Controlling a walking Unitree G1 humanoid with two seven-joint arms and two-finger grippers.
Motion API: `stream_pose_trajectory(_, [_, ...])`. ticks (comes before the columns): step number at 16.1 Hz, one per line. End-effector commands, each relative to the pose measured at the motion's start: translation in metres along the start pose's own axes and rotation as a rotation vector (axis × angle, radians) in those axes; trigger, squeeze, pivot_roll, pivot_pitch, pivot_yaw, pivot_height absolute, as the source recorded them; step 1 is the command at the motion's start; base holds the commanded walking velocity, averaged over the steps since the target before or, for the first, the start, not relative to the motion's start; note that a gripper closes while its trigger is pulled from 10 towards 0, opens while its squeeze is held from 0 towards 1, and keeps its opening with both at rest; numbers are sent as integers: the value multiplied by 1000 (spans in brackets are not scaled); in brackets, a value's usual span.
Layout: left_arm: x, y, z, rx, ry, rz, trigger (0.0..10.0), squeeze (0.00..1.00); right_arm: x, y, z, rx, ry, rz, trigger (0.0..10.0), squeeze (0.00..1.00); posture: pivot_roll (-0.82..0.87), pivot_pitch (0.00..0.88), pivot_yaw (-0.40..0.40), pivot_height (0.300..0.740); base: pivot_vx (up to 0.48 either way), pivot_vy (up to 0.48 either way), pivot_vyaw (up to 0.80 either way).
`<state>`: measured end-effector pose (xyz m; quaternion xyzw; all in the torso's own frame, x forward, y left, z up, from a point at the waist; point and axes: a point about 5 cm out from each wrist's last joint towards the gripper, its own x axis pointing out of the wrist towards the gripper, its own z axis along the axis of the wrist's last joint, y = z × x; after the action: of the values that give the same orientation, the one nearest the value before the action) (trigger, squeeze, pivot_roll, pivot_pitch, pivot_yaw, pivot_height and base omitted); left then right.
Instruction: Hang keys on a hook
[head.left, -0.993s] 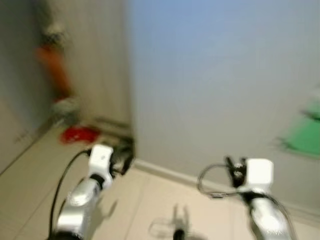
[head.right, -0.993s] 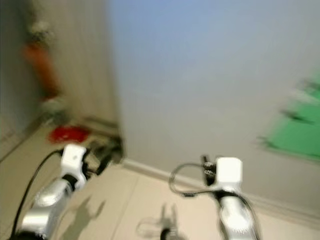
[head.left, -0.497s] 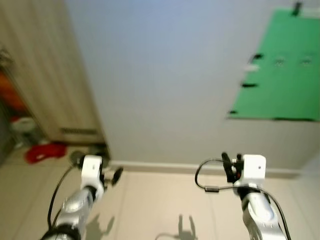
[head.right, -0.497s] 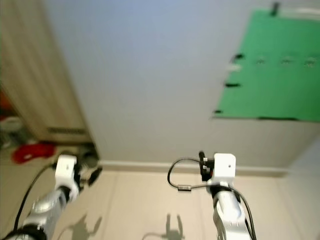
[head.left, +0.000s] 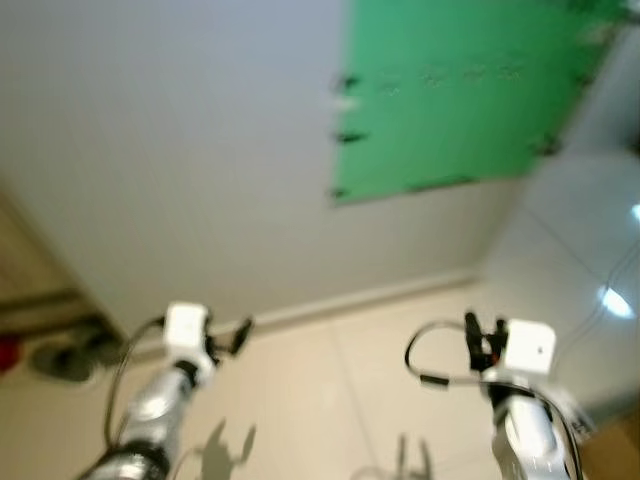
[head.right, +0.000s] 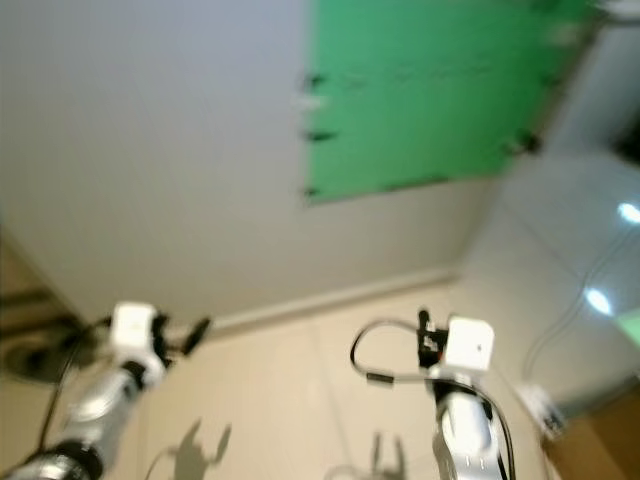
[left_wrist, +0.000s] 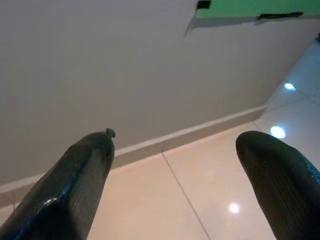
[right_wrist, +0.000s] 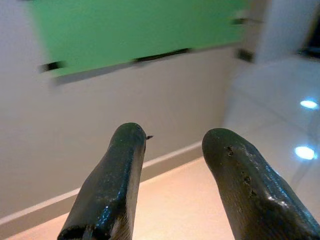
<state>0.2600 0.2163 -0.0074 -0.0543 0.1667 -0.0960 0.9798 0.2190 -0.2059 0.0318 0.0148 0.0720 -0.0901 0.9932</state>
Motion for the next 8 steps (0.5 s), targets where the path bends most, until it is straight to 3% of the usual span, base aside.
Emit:
stream_pose_trajectory(1, [2, -2, 1, -10, -10, 6, 10000, 0, -2, -15, 3, -8, -26, -69, 10000, 0, -97, 0, 62, 740, 0, 0, -706])
stream_pose_trajectory(2, [8, 6, 14, 16, -7, 19, 10000, 0, -3, -21, 4, -23, -31, -101, 10000, 0, -99, 0, 63, 740, 0, 0, -706])
stream_pose_trajectory(3, [12, 11, 21, 115, 22, 72, 10000, 0, -2, -24, 4, -38, -29, -99, 10000, 0, -100, 0, 68, 740, 0, 0, -706])
stream_pose_trajectory(4, [13, 9, 17, 180, 72, 81, 10000, 0, -1, -25, 3, -33, -24, -100, 10000, 78, -101, 0, 73, 740, 0, 0, -700])
stream_pose_trajectory(5, [14, 4, 13, 157, 106, 47, 10000, 0, 0, -25, 2, -35, -22, -104, 10000, 576, -100, 0, 73, 740, 0, 0, -700])
stream_pose_trajectory(6, [14, 1, 12, 69, 81, 16, 10000, 1000, 2, -25, 8, -75, -62, -112, 10000, 1000, -102, 0, 73, 740, 0, 0, -700])
stream_pose_trajectory(7, [14, 0, 12, 3, 60, 15, 10000, 1000, 2, -24, 17, -76, -108, -139, 10000, 1000, -100, 0, 71, 740, 0, 0, -675])
stream_pose_trajectory(8, [13, 9, 20, 8, 23, 35, 10000, 1000, 1, -24, 24, -81, -136, -175, 10000, 1000, -100, 0, 72, 740, 0, 0, -669])
